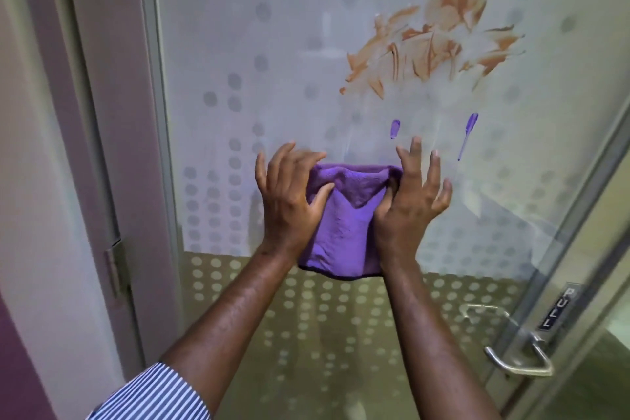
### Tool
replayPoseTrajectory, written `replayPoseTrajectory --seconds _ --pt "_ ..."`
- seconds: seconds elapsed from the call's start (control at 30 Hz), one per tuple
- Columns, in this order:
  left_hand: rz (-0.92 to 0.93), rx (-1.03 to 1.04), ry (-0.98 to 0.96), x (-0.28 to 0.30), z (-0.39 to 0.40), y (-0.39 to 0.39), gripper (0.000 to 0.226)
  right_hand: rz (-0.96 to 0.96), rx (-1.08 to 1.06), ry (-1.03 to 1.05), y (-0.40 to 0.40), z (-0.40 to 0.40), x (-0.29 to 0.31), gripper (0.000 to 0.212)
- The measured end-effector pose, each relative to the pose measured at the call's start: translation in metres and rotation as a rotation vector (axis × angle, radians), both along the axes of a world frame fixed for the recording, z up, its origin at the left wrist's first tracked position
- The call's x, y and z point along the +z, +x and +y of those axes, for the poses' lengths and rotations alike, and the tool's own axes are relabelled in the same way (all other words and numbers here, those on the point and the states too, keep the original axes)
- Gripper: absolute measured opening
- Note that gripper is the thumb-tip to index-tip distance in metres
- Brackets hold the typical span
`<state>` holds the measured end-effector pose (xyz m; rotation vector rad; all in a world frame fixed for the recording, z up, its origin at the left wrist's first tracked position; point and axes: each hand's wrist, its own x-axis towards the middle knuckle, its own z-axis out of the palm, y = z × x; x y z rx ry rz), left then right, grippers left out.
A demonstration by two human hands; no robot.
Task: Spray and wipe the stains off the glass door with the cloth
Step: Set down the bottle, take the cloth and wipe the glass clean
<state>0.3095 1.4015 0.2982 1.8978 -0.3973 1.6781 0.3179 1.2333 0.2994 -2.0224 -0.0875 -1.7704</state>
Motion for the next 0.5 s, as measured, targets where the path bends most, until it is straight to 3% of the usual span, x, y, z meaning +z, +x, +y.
replayPoseTrajectory --seconds 0.1,0.27,0.43,0.5 --pt "0.014 0.044 0.081 -0.002 0.008 0.015 0.061 -0.036 0.001 -0.044 0.015 0.0 -0.009 0.083" --pt "0.014 0.107 0.198 -0.005 0.01 0.026 0.06 -0.071 0.024 -0.223 0.028 -0.016 -0.016 0.083" --pt "0.019 0.093 0.145 -0.005 0.007 0.029 0.074 -0.038 -0.166 -0.436 0.016 -0.012 -0.014 0.054" --pt "0.017 0.065 0.132 -0.005 0.006 0.029 0.078 -0.012 -0.212 -0.448 0.004 -0.001 -0.015 0.058"
